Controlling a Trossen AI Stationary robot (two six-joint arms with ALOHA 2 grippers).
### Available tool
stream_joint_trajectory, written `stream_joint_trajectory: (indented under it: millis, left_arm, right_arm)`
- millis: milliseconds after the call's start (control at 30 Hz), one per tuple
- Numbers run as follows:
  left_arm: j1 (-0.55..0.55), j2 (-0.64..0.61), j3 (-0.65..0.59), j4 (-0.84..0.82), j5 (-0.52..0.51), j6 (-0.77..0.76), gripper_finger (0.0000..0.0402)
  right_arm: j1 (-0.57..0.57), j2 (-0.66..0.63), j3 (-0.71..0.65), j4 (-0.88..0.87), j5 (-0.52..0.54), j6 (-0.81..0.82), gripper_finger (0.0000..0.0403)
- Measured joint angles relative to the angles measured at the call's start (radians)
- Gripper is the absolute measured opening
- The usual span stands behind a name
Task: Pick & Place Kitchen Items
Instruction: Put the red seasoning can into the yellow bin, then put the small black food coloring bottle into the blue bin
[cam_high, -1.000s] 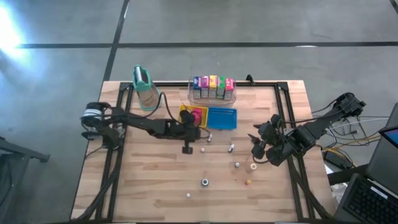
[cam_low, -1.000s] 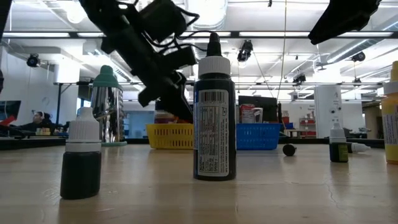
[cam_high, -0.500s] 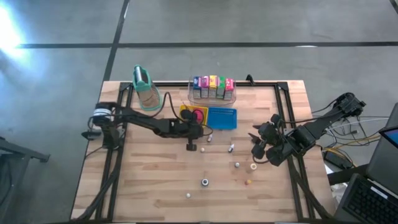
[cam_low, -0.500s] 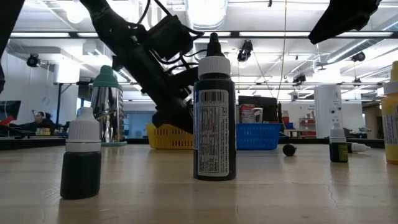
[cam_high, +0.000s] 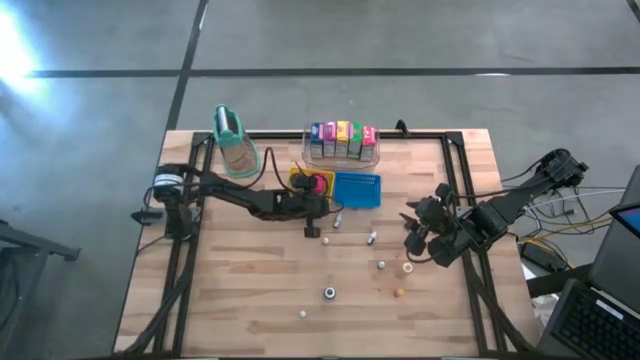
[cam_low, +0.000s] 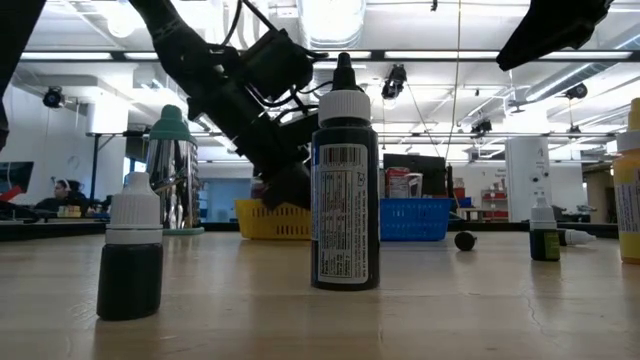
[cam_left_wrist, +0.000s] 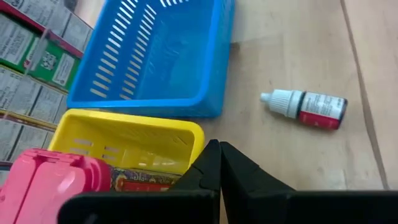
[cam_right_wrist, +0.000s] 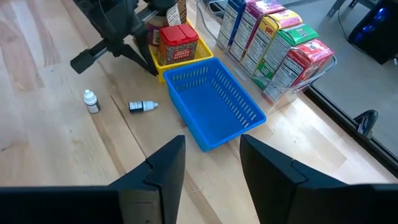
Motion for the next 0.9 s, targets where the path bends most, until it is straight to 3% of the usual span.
stream_joint_trajectory:
  millis: [267,433,667,900]
  left_arm:
    - [0.013,0.0,0.0,0.027,-0.016,-0.005,0.0001]
    - [0.015,0.0,0.0,0.061,0.073,0.0,0.0002]
    - [0.011,-0.007,0.0,0.071,0.082,0.02,0.0005]
    - [-0.011,-0.141,0.0,0.07,0.083,-0.005,0.0009]
  right_arm:
    - [0.0,0.0,0.0,0.0,0.0,-0.01,0.0133]
    - [0.0,0.0,0.0,0.0,0.0,-0.011,0.0127]
    - [0.0,0.0,0.0,0.0,0.0,-0.011,0.0132]
    - [-0.001,0.0,0.0,0.006,-0.001,-0.01,0.0152]
